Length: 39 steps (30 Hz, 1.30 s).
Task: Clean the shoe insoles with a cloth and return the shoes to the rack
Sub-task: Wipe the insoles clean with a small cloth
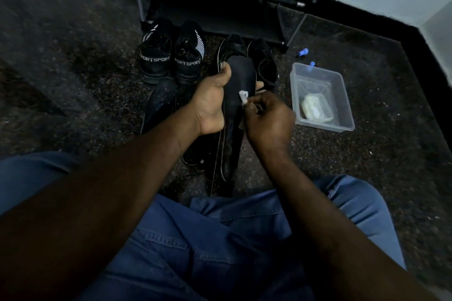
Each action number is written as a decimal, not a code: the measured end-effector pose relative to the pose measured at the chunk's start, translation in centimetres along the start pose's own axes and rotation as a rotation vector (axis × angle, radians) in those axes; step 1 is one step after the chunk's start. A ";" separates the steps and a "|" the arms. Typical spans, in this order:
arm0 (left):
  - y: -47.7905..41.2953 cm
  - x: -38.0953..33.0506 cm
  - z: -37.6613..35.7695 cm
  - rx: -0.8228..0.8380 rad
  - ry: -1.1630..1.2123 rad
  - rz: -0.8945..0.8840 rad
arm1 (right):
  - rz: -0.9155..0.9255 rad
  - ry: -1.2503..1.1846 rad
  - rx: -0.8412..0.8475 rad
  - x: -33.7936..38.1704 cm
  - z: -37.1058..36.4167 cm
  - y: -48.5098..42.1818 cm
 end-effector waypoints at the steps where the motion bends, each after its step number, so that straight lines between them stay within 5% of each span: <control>1: 0.1 -0.1 0.0 0.005 -0.010 -0.003 | -0.012 0.009 -0.015 -0.3 0.3 -0.6; 12: -0.3 0.1 0.8 -0.039 0.026 -0.037 | -0.018 -0.217 0.104 3.0 -1.7 1.6; 19: 0.1 0.0 0.0 -0.006 0.006 0.012 | 0.120 0.110 0.048 -0.3 0.1 -0.6; 30: 0.0 0.0 0.6 -0.122 -0.031 -0.041 | 0.065 -0.087 0.127 2.7 -1.8 1.2; 35: 0.0 0.4 0.4 -0.051 -0.014 0.034 | 0.180 0.157 0.054 0.5 -0.3 -0.3; 39: 0.1 0.2 -0.1 -0.026 0.022 0.037 | 0.067 0.190 -0.008 -0.7 1.0 -2.4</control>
Point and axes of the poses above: each hand's wrist, its own y-axis away from the middle knuckle, its own z-axis out of the back of the hand, x = y × z, the point moved 2 cm from there along -y, towards the middle knuckle, and after that the axes turned 3 degrees about -y, right-handed, at the moved point
